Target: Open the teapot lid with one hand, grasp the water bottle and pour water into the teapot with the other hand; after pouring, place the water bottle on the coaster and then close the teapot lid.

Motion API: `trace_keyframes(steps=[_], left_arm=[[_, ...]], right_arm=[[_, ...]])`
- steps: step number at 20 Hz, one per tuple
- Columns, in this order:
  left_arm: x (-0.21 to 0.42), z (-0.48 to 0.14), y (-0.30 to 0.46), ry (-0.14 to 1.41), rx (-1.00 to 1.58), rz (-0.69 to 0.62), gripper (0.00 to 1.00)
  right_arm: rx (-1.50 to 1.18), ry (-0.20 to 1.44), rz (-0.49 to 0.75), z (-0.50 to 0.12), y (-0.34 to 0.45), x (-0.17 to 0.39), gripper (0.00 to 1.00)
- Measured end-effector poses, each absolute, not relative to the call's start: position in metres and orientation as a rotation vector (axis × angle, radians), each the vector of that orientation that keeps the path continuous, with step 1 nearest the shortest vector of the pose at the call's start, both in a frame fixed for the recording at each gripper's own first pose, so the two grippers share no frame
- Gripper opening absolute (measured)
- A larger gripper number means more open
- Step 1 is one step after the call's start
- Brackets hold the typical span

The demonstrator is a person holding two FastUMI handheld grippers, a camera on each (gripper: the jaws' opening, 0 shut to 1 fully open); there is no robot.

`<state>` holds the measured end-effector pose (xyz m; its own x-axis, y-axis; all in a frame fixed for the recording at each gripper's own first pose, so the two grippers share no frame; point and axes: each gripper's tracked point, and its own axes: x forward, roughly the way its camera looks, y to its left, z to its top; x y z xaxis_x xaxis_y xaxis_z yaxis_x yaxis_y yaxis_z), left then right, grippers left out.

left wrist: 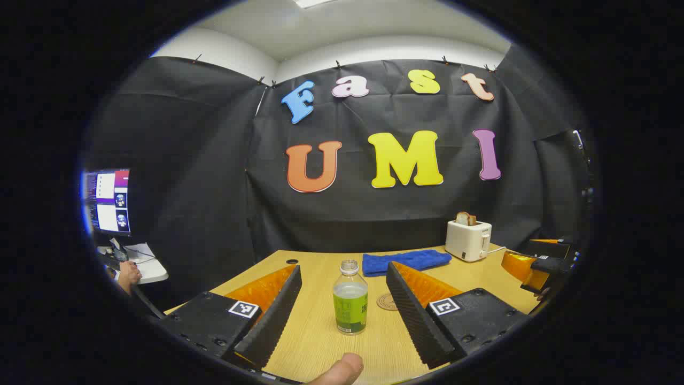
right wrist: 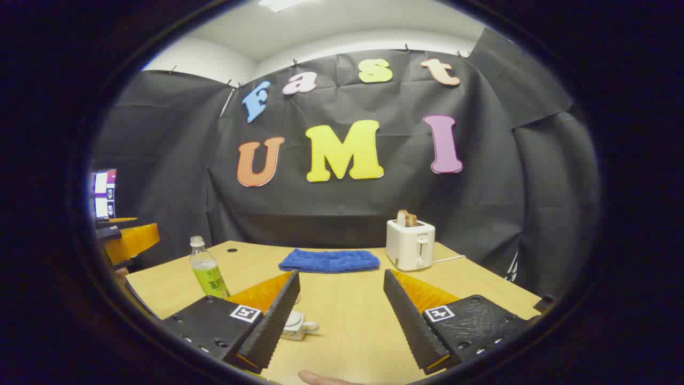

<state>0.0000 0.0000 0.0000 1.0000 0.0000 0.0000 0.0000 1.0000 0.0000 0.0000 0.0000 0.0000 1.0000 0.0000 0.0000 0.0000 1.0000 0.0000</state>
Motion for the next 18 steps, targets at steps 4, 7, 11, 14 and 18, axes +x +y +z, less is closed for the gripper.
trace_keyframes(steps=[4, 7, 11, 14, 18], left_arm=[[0.006, -0.006, 0.006, 0.021, 0.005, 0.021, 1.00], [0.006, -0.007, 0.006, 0.025, 0.003, 0.015, 0.99], [0.008, -0.012, 0.006, 0.043, 0.008, 0.012, 1.00], [0.009, -0.015, 0.005, 0.045, 0.010, 0.008, 0.97], [0.011, -0.018, 0.005, 0.051, 0.012, 0.011, 0.99]], right_arm=[[-0.020, 0.001, 0.021, -0.006, 0.012, 0.003, 0.95], [-0.028, 0.007, 0.046, -0.009, 0.020, 0.006, 0.95], [-0.047, 0.013, 0.050, -0.013, 0.023, 0.007, 0.94], [-0.051, 0.014, 0.058, -0.015, 0.026, 0.007, 0.95], [-0.044, 0.012, 0.093, -0.020, 0.033, 0.012, 0.95]])
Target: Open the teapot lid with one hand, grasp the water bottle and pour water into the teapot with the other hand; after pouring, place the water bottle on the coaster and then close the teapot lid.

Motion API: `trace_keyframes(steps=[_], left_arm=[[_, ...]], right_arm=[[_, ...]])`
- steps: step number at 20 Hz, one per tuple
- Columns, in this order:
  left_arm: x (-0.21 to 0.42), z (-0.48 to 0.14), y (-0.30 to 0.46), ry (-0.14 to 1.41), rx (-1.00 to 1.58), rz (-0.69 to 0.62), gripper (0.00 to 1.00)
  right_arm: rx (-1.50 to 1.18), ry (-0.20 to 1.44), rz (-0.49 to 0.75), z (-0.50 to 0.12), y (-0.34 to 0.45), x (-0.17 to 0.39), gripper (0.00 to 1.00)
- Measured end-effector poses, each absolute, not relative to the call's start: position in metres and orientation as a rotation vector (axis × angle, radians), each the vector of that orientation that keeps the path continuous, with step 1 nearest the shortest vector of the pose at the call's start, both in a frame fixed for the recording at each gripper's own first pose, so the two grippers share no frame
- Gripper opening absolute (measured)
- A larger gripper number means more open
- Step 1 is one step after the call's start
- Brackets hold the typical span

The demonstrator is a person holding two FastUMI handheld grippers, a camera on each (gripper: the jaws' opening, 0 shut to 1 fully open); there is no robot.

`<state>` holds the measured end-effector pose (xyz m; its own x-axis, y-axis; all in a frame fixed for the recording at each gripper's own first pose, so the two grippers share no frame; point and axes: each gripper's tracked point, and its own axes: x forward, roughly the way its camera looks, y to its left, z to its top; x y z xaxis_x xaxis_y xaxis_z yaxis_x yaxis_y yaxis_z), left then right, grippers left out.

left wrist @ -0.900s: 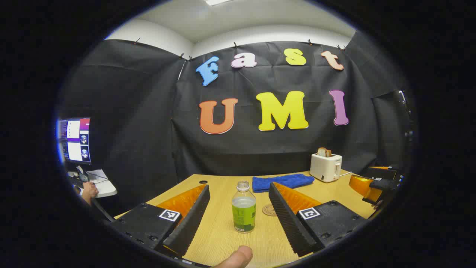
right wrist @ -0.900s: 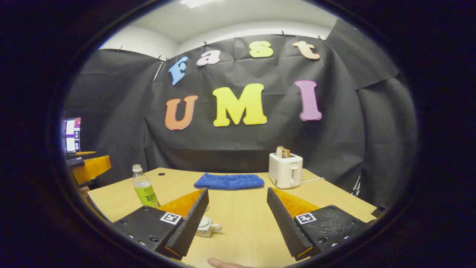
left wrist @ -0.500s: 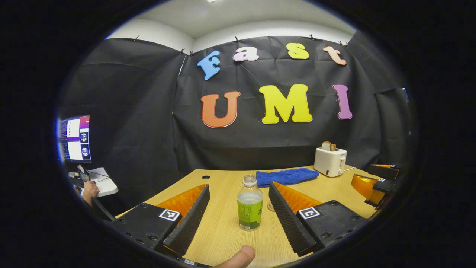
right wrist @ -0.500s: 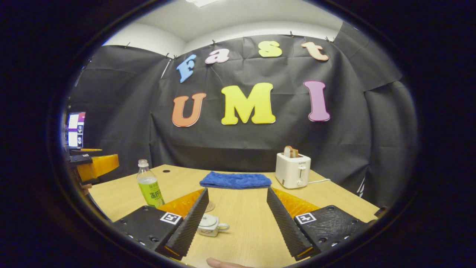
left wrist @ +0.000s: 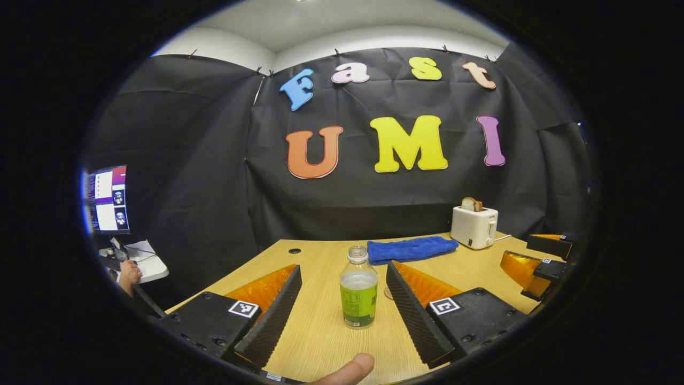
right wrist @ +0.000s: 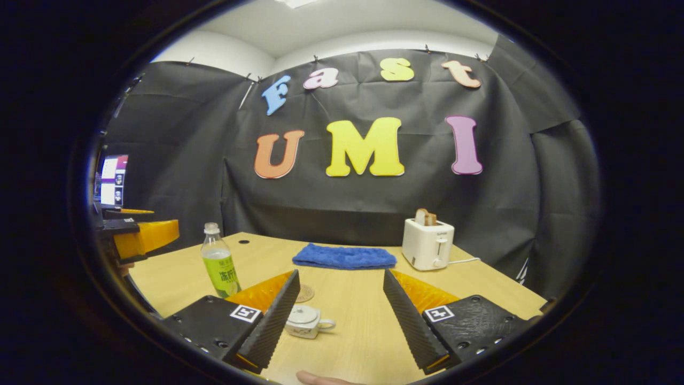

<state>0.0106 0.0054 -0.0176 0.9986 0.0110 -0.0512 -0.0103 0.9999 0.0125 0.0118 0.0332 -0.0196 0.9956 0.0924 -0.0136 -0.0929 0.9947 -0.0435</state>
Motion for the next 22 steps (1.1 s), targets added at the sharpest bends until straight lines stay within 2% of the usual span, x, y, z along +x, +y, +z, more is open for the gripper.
trace_keyframes(steps=[4, 8, 9, 10, 11, 12, 14, 15, 16, 17, 18, 19, 20, 21, 22], left_arm=[[0.011, -0.018, 0.007, 0.047, 0.012, 0.010, 0.99], [0.012, -0.017, 0.010, 0.042, 0.013, 0.018, 1.00], [0.013, -0.018, 0.011, 0.043, 0.014, 0.021, 1.00], [0.013, -0.019, 0.011, 0.046, 0.016, 0.023, 0.99], [0.014, -0.020, 0.011, 0.051, 0.017, 0.025, 0.99], [0.016, -0.021, 0.013, 0.053, 0.020, 0.024, 0.99], [0.017, -0.022, 0.015, 0.055, 0.023, 0.028, 0.99], [0.017, -0.023, 0.016, 0.057, 0.023, 0.030, 0.99], [0.018, -0.024, 0.017, 0.058, 0.022, 0.033, 0.99], [0.018, -0.024, 0.018, 0.060, 0.021, 0.036, 1.00], [0.019, -0.025, 0.019, 0.062, 0.020, 0.038, 0.99], [0.019, -0.025, 0.020, 0.065, 0.020, 0.037, 0.99], [0.018, -0.026, 0.020, 0.066, 0.018, 0.033, 0.99], [0.019, -0.025, 0.019, 0.066, 0.014, 0.029, 0.99], [0.018, -0.025, 0.019, 0.066, 0.012, 0.028, 0.99]], right_arm=[[-0.016, 0.007, 0.135, -0.037, 0.048, 0.030, 0.95], [-0.060, 0.077, 0.197, -0.075, 0.075, 0.060, 0.94], [-0.061, 0.093, 0.200, -0.082, 0.080, 0.066, 0.83], [-0.061, 0.116, 0.212, -0.092, 0.084, 0.070, 0.76], [-0.052, 0.128, 0.224, -0.096, 0.089, 0.074, 0.72], [-0.043, 0.134, 0.235, -0.100, 0.092, 0.078, 0.72], [-0.025, 0.153, 0.237, -0.108, 0.095, 0.084, 0.63], [-0.011, 0.167, 0.238, -0.113, 0.096, 0.087, 0.55], [0.001, 0.182, 0.232, -0.119, 0.095, 0.093, 0.55], [0.006, 0.206, 0.226, -0.125, 0.094, 0.095, 0.42], [0.008, 0.198, 0.226, -0.125, 0.092, 0.096, 0.37], [0.007, 0.184, 0.238, -0.121, 0.093, 0.096, 0.25], [-0.012, 0.198, 0.261, -0.127, 0.097, 0.096, 0.21], [-0.020, 0.172, 0.282, -0.123, 0.097, 0.097, 0.10], [-0.017, 0.178, 0.295, -0.126, 0.096, 0.097, 0.09]])
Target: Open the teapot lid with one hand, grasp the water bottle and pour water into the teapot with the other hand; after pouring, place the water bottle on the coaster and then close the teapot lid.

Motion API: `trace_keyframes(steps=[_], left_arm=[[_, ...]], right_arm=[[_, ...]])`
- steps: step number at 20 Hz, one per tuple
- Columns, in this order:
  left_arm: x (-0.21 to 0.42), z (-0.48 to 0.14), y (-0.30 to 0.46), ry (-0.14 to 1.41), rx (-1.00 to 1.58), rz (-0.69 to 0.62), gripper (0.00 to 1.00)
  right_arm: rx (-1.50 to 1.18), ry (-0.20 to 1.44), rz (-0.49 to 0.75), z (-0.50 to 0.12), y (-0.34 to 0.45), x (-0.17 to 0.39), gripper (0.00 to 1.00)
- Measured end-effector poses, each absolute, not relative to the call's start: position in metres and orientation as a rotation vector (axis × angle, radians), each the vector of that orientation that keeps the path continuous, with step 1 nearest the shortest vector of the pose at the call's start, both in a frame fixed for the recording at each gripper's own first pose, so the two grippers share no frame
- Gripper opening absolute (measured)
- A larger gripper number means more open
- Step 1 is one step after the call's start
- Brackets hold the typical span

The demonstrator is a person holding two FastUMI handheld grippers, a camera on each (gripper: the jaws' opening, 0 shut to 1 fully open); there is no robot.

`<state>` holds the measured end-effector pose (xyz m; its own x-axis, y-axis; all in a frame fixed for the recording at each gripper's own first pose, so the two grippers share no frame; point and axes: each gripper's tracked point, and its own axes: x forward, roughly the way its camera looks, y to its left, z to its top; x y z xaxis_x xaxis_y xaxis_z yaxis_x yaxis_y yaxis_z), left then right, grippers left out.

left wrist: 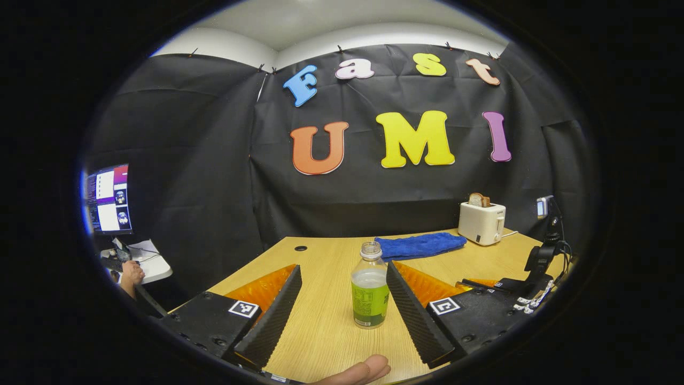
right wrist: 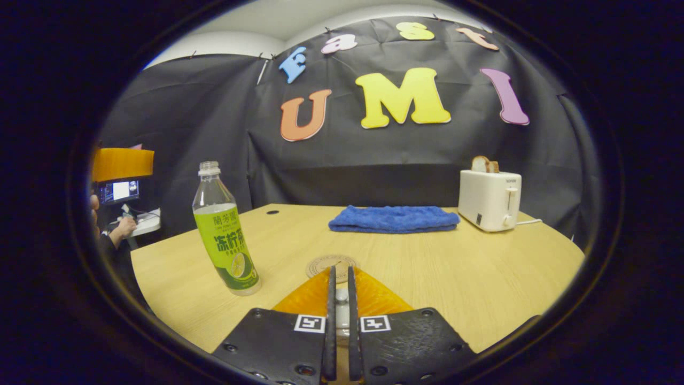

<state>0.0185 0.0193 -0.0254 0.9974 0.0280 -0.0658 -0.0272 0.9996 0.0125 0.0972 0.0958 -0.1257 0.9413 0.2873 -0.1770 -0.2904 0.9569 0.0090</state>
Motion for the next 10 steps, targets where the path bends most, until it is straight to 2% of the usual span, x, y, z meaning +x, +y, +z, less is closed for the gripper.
trace_keyframes(steps=[6, 7, 10], left_arm=[[0.024, -0.031, 0.022, 0.074, 0.001, 0.014, 0.99], [0.026, -0.034, 0.020, 0.082, -0.003, 0.003, 0.99], [0.034, -0.042, 0.017, 0.103, -0.024, -0.032, 1.00]], right_arm=[[-0.014, 0.178, 0.294, -0.125, 0.096, 0.100, 0.09], [-0.005, 0.173, 0.288, -0.122, 0.094, 0.100, 0.02], [0.011, 0.151, 0.302, -0.113, 0.098, 0.097, 0.00]])
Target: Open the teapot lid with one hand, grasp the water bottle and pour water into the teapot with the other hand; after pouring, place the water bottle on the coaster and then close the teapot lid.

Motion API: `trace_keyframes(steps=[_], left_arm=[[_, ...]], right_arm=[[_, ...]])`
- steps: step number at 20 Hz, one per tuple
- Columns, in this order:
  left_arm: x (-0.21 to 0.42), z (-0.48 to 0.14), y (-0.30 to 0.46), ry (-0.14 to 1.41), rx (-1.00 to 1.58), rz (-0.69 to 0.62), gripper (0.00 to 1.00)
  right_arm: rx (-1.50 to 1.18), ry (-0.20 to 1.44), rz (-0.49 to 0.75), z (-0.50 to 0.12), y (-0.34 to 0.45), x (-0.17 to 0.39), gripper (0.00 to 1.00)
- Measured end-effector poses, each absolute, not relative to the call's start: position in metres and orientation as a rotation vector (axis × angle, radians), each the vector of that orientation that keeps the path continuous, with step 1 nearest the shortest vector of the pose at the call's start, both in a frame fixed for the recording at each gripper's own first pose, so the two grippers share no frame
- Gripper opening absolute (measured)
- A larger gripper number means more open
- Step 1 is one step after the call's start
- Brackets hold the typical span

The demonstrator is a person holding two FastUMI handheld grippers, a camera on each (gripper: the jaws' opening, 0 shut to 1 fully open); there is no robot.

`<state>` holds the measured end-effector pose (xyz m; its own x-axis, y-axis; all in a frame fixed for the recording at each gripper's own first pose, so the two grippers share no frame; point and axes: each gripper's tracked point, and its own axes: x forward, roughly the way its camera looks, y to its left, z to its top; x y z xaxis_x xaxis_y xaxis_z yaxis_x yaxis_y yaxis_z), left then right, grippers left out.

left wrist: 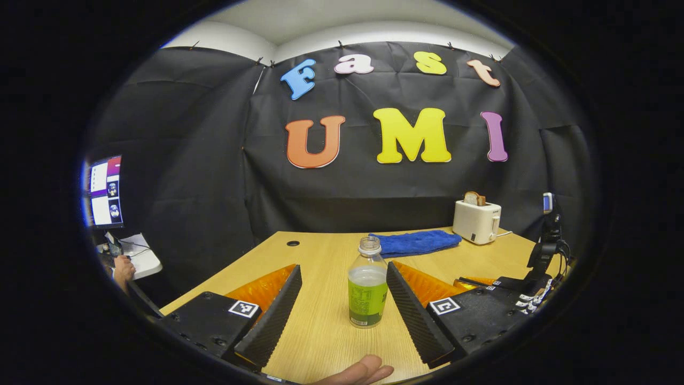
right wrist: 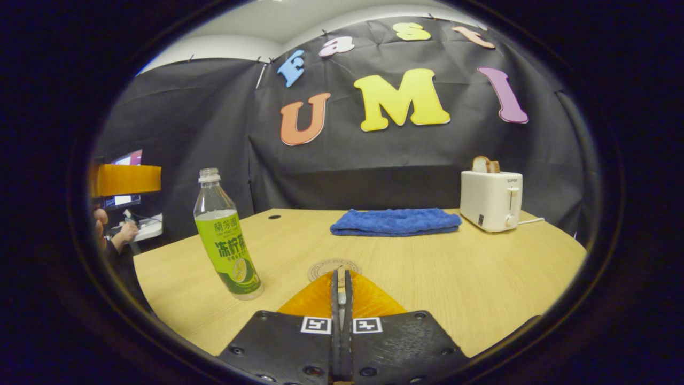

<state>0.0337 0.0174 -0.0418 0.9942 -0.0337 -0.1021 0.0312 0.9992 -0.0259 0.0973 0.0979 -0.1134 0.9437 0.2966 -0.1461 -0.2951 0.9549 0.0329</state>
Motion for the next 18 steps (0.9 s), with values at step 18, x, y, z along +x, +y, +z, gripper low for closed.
trace_keyframes(steps=[18], left_arm=[[0.108, -0.114, -0.023, 0.055, -0.007, -0.186, 1.00]], right_arm=[[0.010, -0.007, 0.236, -0.017, 0.015, 0.043, 0.00]])
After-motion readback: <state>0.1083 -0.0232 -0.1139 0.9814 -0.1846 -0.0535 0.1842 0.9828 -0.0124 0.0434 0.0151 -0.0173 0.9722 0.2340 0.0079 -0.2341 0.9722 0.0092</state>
